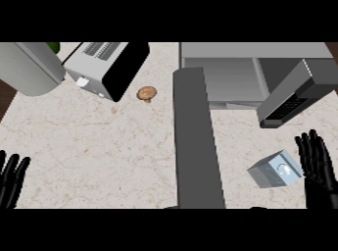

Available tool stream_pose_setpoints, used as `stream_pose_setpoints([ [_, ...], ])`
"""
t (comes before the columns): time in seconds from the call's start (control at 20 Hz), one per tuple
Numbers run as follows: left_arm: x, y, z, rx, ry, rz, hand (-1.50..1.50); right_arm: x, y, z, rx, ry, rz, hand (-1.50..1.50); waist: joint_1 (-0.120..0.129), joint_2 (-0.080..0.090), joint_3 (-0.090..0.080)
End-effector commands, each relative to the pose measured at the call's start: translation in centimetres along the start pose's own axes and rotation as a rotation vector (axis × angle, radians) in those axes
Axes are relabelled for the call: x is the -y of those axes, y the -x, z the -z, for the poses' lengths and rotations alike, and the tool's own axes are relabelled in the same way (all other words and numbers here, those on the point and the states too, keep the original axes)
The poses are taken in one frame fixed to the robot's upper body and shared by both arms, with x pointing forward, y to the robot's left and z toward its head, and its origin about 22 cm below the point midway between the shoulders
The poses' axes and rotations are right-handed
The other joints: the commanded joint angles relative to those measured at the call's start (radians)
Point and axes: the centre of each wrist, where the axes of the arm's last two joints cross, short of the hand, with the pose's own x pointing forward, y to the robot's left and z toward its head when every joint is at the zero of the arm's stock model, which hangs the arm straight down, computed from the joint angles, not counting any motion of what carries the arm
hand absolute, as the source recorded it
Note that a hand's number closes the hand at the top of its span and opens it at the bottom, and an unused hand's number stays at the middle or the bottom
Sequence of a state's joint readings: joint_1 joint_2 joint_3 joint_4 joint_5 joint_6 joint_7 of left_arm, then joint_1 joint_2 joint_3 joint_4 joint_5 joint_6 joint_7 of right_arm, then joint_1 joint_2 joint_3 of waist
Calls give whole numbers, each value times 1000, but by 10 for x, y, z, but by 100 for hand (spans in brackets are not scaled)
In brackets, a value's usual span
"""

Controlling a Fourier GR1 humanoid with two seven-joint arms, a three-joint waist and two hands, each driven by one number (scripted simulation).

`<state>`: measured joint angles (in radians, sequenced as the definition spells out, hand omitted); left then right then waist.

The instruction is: Pick up the milk, place it into the microwave and close the microwave

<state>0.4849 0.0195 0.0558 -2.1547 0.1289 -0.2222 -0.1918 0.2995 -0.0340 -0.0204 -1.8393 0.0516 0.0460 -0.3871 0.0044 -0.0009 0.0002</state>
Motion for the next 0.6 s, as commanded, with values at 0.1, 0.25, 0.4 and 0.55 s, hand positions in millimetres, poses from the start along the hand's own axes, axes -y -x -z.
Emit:
stream_pose_setpoints([
  [0.1, 10, -4, -11, -5, -15, -7, -150, 39, 17, 1, -32, 32, -63, -150, 0, 0, 0],
  [0.25, 11, 3, -8, 9, 5, 8, -150, 49, 43, -13, -26, 33, -62, -150, -2, 0, 0],
  [0.4, 4, 4, 2, 15, -1, 1, -150, 66, 58, -6, -48, -2, -64, -150, -2, 1, 0],
  [0.55, -4, -1, -23, 9, -14, -9, -150, 72, 61, -22, -92, -33, -71, -150, 2, -1, 0],
])
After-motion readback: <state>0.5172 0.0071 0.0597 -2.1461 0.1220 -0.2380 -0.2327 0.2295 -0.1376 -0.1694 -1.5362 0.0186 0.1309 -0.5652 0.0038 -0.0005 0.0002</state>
